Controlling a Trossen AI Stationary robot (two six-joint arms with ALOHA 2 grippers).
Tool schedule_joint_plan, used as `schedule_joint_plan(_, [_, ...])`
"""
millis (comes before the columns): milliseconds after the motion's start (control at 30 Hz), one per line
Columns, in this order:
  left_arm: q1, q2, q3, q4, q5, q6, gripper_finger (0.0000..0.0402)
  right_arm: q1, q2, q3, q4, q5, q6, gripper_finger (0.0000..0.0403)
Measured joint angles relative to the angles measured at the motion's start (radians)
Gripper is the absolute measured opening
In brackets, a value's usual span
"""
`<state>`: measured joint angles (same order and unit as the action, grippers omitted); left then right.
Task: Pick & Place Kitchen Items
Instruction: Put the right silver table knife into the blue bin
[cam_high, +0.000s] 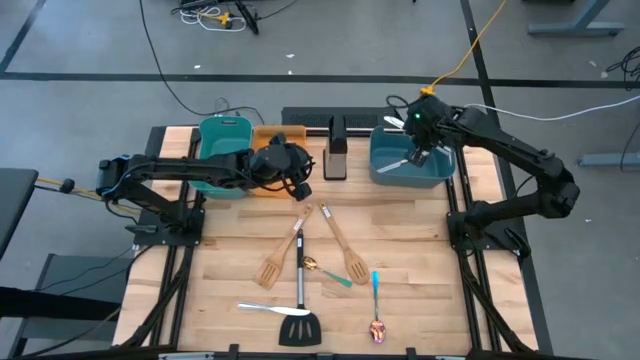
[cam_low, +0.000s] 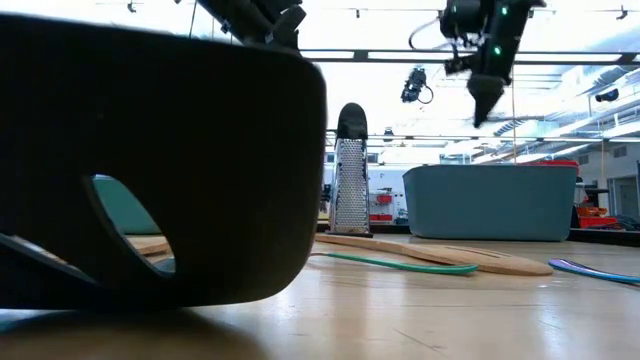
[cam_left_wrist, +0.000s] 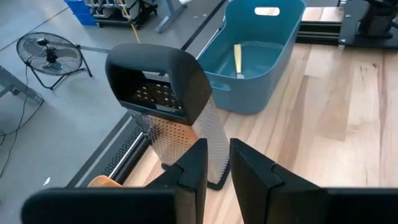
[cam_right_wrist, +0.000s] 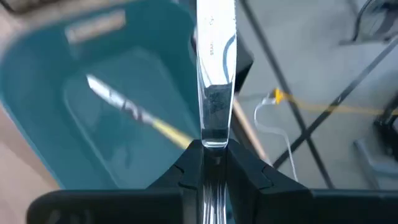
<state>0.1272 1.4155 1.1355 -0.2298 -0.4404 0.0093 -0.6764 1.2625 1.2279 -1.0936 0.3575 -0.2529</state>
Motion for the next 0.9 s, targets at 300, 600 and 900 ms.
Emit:
schedule_joint_plan(300, [-0.003, 0.0, 0.0, -0.007, 0.0, 0.0, 0.0073, -0.028, 0.0, -0.134, 0.063, -0.035, -0.037, 0.0048])
schedule_joint_plan(600, [-0.002, 0.0, 0.0, -0.009, 0.0, 0.0, 0.0073, -0.038, 0.0, -0.167, 0.163, -0.08, -0.104, 0.0048])
schedule_joint_plan(900, [-0.002, 0.0, 0.0, -0.01, 0.0, 0.001, 0.0073, -0.055, -0.001, -0.171, 0.168, -0.141, -0.13, 0.0048])
